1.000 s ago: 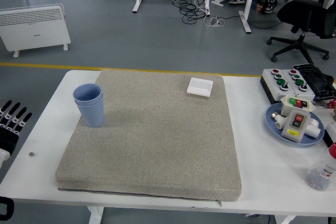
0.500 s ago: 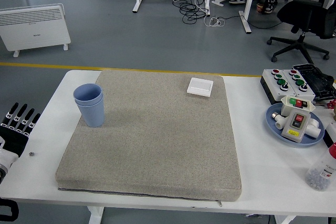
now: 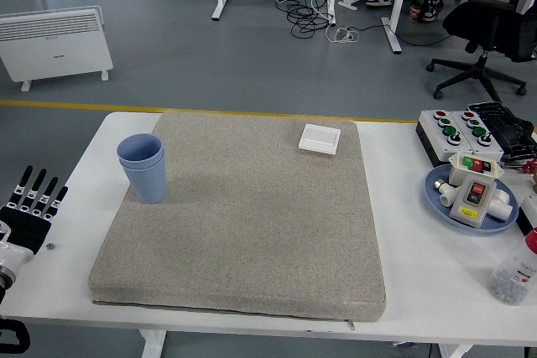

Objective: Push cup pick cup insert cup

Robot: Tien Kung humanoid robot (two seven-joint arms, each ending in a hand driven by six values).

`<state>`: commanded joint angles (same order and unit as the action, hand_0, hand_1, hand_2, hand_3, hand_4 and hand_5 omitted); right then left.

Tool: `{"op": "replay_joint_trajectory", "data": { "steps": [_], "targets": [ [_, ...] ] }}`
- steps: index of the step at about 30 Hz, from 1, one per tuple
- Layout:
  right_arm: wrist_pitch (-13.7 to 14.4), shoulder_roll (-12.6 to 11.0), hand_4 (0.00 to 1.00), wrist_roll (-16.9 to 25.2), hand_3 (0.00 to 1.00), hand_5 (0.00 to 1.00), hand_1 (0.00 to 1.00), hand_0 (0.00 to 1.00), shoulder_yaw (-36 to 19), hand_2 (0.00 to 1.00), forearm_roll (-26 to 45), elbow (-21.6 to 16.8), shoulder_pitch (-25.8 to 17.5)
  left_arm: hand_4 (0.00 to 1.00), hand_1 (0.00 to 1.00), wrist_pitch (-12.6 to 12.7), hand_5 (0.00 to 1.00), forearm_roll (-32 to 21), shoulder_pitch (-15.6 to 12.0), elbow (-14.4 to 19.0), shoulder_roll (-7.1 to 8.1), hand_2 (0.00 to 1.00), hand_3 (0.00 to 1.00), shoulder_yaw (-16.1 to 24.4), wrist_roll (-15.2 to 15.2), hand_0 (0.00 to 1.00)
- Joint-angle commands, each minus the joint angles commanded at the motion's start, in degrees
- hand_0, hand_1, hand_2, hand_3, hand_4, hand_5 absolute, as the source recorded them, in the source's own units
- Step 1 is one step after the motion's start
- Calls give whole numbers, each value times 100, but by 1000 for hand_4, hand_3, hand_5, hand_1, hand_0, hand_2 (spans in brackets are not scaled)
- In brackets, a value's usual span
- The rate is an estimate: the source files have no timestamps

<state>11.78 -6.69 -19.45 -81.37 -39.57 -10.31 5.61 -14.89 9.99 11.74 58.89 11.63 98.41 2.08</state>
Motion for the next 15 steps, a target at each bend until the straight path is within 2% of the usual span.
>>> {"op": "replay_joint_trajectory", "data": {
  "steps": [9, 15],
  "targets": [
    [11, 0, 122, -16, 587, 548, 596, 678, 27, 604, -14, 0, -46, 746, 938, 40, 998, -57, -12, 9, 19, 992, 903, -48, -20, 930],
    [20, 5, 122, -27, 587, 548, 596, 678, 30, 604, -33, 0, -74, 746, 938, 73, 998, -45, -19, 5, 20, 992, 903, -78, -49, 930]
  ]
}}
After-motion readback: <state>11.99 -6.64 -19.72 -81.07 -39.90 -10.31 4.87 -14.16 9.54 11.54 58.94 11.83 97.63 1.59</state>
